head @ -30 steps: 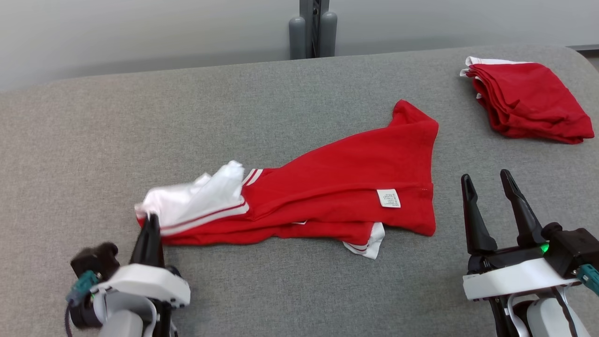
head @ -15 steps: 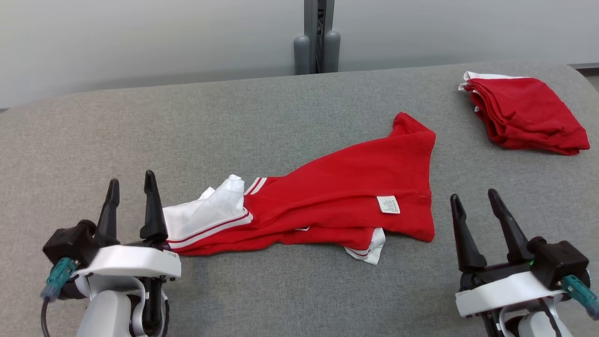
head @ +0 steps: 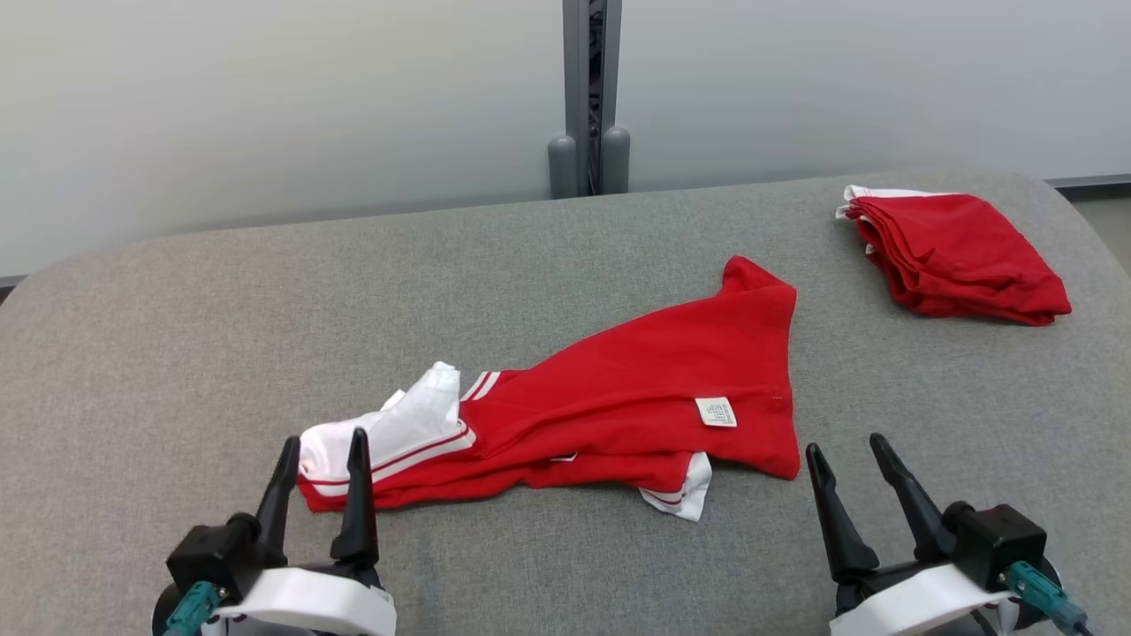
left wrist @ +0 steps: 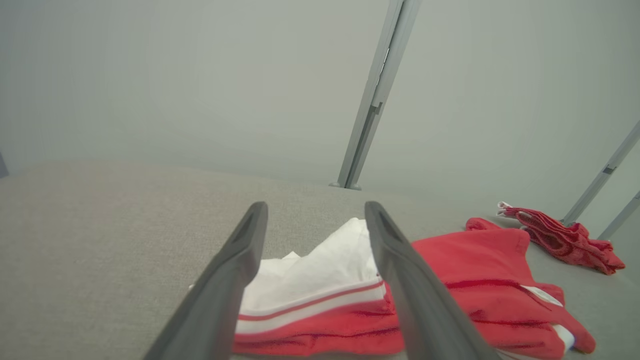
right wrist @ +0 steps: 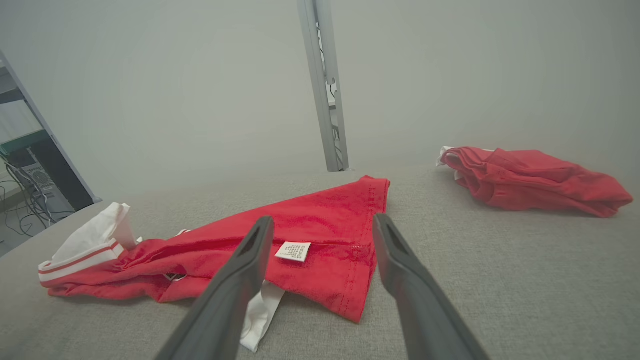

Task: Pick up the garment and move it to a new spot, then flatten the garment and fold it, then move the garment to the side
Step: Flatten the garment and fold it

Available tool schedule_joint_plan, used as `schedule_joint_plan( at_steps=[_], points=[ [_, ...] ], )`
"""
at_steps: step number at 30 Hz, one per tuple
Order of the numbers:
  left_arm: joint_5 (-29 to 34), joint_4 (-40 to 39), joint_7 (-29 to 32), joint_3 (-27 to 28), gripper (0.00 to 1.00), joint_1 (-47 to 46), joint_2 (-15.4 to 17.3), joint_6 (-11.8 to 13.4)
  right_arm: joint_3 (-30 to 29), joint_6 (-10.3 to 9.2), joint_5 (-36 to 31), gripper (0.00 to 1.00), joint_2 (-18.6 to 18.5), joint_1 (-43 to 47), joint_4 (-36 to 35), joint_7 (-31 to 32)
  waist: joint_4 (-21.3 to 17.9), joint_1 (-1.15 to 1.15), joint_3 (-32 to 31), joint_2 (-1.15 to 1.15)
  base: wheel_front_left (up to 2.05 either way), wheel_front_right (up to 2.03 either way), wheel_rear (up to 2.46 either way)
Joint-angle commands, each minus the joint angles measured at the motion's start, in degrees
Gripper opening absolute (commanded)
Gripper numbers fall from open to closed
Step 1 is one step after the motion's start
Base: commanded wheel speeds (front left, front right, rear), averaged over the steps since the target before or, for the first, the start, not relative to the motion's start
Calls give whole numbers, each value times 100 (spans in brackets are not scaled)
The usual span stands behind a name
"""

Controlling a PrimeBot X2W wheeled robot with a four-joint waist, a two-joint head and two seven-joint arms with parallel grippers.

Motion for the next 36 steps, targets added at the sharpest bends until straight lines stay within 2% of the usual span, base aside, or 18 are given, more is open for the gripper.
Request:
schedule_joint_plan(
  at_steps=[1, 6, 12, 21, 26, 36],
  points=[
    [-53, 97, 4, -28, 100, 71, 31, 40, 15, 0, 56, 100, -55, 85, 43, -3, -34, 0, -109, 0, 0, 0, 0],
    [-177, 303, 3, -170, 100, 214, 29, 121, 41, 1, 120, 100, -91, 212, 118, -4, -53, 0, -206, 0, 0, 0, 0],
    [-42, 381, 3, -232, 100, 116, 28, 188, 11, 0, 134, 100, -112, 217, 140, -4, -58, 0, -233, 0, 0, 0, 0],
    [79, 692, 3, 14, 100, -288, 27, 110, 58, 0, 129, 100, -143, 203, 156, -3, -6, 0, -135, 0, 0, 0, 0],
    [151, 1418, 20, 70, 100, -1112, 106, -5, 123, 0, 143, 100, -220, 48, 125, -4, 7, 0, 66, 0, 0, 0, 0],
    [148, 3105, 1058, -154, 100, -2811, 231, -190, 156, 0, 115, 100, -330, -256, 89, -3, -54, 0, 679, 0, 0, 0, 0]
  ],
)
